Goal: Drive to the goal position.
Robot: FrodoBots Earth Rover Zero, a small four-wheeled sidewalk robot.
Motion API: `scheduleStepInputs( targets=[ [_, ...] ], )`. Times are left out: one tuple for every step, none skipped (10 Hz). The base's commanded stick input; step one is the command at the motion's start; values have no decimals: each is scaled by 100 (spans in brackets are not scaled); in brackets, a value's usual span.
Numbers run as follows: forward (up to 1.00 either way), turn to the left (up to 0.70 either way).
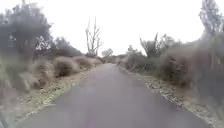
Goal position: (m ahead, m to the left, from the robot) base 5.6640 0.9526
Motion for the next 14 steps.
scheduleStepInputs(
  targets=[
    [100, 0],
    [100, 0],
    [100, 0],
    [100, 0],
    [100, 0],
    [100, 0],
    [100, 0],
    [100, 0],
    [100, 0],
    [100, 0],
    [100, 0],
    [100, 0],
    [100, 0],
    [100, 0]
  ],
)
